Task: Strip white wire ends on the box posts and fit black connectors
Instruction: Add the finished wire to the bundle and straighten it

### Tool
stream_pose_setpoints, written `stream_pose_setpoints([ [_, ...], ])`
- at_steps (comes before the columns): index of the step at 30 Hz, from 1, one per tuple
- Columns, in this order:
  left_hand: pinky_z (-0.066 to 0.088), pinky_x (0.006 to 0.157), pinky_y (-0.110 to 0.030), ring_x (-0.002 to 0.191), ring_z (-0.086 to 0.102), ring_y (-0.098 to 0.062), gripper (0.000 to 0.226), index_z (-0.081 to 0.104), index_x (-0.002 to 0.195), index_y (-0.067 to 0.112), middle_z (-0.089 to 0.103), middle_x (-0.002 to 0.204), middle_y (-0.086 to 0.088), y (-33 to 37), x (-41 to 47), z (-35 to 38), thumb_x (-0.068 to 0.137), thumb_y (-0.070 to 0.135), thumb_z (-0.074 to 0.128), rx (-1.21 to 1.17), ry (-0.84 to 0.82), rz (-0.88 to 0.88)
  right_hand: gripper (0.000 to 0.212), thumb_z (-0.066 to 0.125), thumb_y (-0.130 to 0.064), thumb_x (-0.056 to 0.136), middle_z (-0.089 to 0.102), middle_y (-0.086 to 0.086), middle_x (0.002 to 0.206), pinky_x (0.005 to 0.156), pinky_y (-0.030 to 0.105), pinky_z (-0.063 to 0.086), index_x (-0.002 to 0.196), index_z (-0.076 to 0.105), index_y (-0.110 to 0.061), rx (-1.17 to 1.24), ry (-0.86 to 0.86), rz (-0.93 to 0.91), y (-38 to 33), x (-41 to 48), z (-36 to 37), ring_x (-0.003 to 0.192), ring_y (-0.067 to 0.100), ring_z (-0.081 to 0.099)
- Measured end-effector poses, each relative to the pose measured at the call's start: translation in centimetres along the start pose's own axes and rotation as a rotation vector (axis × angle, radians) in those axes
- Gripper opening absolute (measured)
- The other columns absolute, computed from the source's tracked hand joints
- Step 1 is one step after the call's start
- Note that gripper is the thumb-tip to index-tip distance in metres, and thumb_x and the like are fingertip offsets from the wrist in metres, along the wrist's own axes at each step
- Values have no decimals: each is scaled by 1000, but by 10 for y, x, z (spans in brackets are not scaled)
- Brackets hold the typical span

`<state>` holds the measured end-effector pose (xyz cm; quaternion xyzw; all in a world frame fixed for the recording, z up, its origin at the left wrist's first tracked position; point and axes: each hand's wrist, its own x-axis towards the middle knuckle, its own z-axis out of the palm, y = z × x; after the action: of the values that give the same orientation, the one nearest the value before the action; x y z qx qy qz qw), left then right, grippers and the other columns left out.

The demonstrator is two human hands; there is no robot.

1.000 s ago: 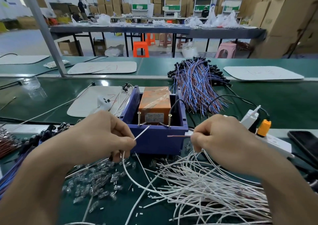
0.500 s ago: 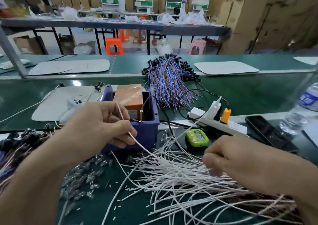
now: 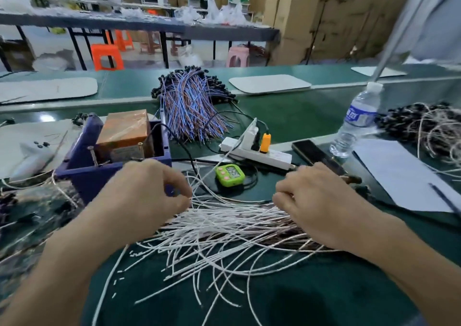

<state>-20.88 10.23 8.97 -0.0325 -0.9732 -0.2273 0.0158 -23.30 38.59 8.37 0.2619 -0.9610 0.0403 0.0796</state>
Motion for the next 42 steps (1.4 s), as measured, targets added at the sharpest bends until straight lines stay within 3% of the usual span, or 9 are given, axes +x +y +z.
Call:
stream_pose_setpoints([
  [5, 45, 94, -22, 110, 55, 12, 71, 32, 135, 74, 53, 130, 39, 41, -4, 64, 73, 69, 67, -220, -334, 190, 12, 51, -43, 89, 60, -8, 86, 86, 39, 43, 91, 52, -31, 198, -71, 53, -7, -9, 30, 88, 20, 53],
  [9, 43, 82, -5, 95, 62, 14, 58, 43, 127, 65, 70, 104, 35, 48, -2, 104, 86, 37, 73, -401, -233, 206, 12, 51, -35, 90, 54, -5, 82, 74, 37, 36, 99, 48, -29, 286, -11, 77, -7, -12, 48, 83, 23, 50],
  [16, 40, 56, -31, 56, 49, -13, 25, 78, 89, 39, 69, 67, -2, 35, 7, 122, 92, 16, 69, -624, -281, 101, 34, 67, -48, 83, 62, -7, 84, 66, 29, 47, 109, 49, -39, 562, -117, 68, 11, -20, 46, 71, 13, 56],
  [20, 40, 52, -28, 53, 48, -16, 30, 82, 91, 28, 76, 75, -7, 29, 11, 121, 96, 5, 63, -777, -308, 22, 32, 67, -22, 88, 70, -12, 87, 75, 30, 53, 108, 55, -44, 434, -254, 75, 36, -17, 32, 74, 11, 63],
  [23, 53, 69, -25, 66, 62, -10, 26, 81, 96, 26, 79, 82, 2, 27, 13, 119, 99, 9, 62, -765, -275, 23, 18, 63, -21, 98, 73, -10, 83, 77, 39, 56, 96, 70, -37, 392, -128, 146, 51, -17, 27, 75, 15, 67],
  [27, 52, 85, -26, 84, 72, -7, 22, 77, 106, 30, 79, 88, 5, 26, 14, 122, 104, 18, 58, -801, -203, 19, 32, 74, -17, 91, 73, -14, 71, 55, 22, 51, 86, 78, -48, 515, 200, 207, 67, -22, 16, 54, 8, 60],
  [32, 48, 62, -12, 67, 66, 0, 25, 70, 110, 46, 76, 83, 16, 22, 13, 122, 94, 27, 72, -573, -164, 61, 27, 79, -12, 88, 69, -13, 80, 83, 29, 48, 94, 82, -38, 343, 247, 259, 85, -30, 30, 81, 10, 59],
  [37, 45, 61, -6, 81, 63, 12, 18, 80, 86, 45, 67, 79, 37, 15, 14, 118, 87, 26, 79, -301, 45, 23, 27, 75, -1, 88, 78, -8, 106, 105, 43, 42, 96, 85, -25, 296, 225, 266, 90, -41, 59, 104, 20, 62],
  [42, 52, 73, -27, 79, 61, 2, 16, 77, 73, 43, 69, 80, 27, 7, 17, 115, 80, 30, 84, -197, 84, 14, 42, 62, -1, 91, 64, -17, 134, 112, 18, 15, 113, 79, -32, 331, 155, 352, 84, -47, 66, 131, 5, 43],
])
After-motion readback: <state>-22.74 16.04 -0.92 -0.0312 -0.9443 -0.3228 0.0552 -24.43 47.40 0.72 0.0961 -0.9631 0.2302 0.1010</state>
